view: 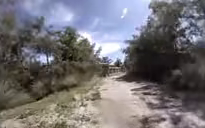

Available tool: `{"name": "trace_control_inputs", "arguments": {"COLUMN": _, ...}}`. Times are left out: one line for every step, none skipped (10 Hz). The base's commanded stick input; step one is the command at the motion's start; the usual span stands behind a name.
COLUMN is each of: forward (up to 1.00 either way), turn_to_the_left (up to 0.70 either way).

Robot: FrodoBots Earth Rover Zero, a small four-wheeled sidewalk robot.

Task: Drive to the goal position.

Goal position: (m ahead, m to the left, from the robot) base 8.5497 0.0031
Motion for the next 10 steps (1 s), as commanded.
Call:
{"name": "trace_control_inputs", "arguments": {"forward": 0.85, "turn_to_the_left": 0.0}}
{"name": "trace_control_inputs", "arguments": {"forward": 0.85, "turn_to_the_left": 0.0}}
{"name": "trace_control_inputs", "arguments": {"forward": 0.85, "turn_to_the_left": 0.0}}
{"name": "trace_control_inputs", "arguments": {"forward": 0.85, "turn_to_the_left": 0.0}}
{"name": "trace_control_inputs", "arguments": {"forward": 0.85, "turn_to_the_left": 0.0}}
{"name": "trace_control_inputs", "arguments": {"forward": 0.85, "turn_to_the_left": 0.0}}
{"name": "trace_control_inputs", "arguments": {"forward": 0.85, "turn_to_the_left": 0.0}}
{"name": "trace_control_inputs", "arguments": {"forward": 0.85, "turn_to_the_left": 0.0}}
{"name": "trace_control_inputs", "arguments": {"forward": 0.85, "turn_to_the_left": 0.0}}
{"name": "trace_control_inputs", "arguments": {"forward": 0.85, "turn_to_the_left": 0.0}}
